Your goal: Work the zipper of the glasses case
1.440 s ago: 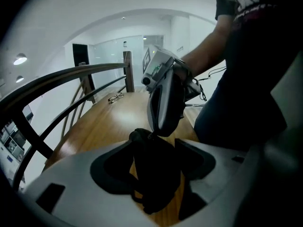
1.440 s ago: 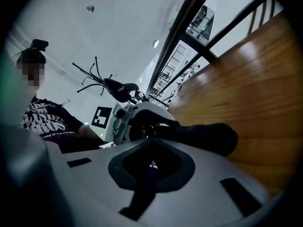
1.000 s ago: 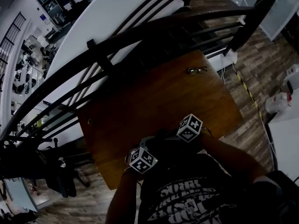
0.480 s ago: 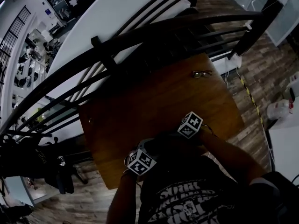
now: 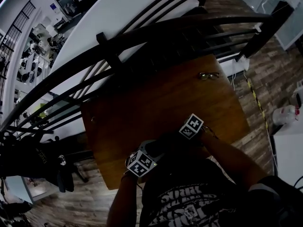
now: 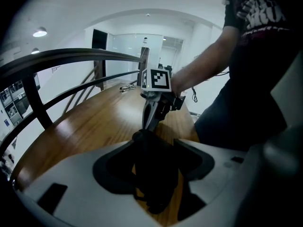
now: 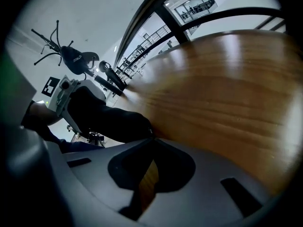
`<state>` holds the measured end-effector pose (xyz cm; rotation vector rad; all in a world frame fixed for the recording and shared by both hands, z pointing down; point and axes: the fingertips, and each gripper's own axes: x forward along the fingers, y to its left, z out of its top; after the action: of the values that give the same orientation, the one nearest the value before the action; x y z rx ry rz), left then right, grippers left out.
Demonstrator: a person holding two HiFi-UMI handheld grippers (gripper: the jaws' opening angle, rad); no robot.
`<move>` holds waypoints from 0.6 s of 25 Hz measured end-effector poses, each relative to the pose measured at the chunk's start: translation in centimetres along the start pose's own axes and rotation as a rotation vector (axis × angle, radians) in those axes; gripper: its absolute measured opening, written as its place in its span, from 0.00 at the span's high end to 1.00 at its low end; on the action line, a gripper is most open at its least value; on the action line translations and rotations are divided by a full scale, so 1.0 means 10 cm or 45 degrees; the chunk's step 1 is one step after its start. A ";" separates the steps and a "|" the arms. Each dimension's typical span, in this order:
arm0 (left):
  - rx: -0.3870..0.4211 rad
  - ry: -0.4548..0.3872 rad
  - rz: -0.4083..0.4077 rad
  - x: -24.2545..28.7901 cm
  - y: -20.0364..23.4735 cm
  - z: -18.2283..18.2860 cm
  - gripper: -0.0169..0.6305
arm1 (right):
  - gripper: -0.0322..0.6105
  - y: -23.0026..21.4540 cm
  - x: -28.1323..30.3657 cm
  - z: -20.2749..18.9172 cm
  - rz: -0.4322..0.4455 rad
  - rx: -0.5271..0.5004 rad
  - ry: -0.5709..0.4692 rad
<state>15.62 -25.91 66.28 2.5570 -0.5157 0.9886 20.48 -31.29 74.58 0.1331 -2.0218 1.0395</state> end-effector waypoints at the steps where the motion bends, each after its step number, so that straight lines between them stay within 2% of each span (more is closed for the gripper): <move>1: -0.012 -0.009 -0.005 0.00 0.01 0.00 0.57 | 0.95 -0.01 0.03 0.00 -0.007 0.002 0.002; 5: -0.053 -0.049 -0.027 -0.01 0.07 -0.04 0.57 | 0.95 -0.02 0.10 0.00 -0.005 0.041 0.003; 10: -0.072 -0.084 0.003 -0.07 0.21 0.02 0.56 | 0.95 -0.09 -0.08 0.04 -0.081 0.062 -0.112; 11: -0.087 -0.103 0.005 -0.10 0.24 0.05 0.56 | 0.92 -0.09 -0.14 0.05 -0.093 0.064 -0.146; 13: -0.114 -0.152 0.021 -0.23 0.31 0.10 0.56 | 0.75 -0.05 -0.28 0.07 -0.105 0.080 -0.222; 15: -0.137 -0.213 0.050 -0.42 0.39 0.15 0.55 | 0.73 0.06 -0.45 0.12 -0.118 0.090 -0.325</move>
<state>11.80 -29.11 63.07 2.5542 -0.6491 0.7419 22.35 -32.97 70.59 0.4116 -2.1834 1.0792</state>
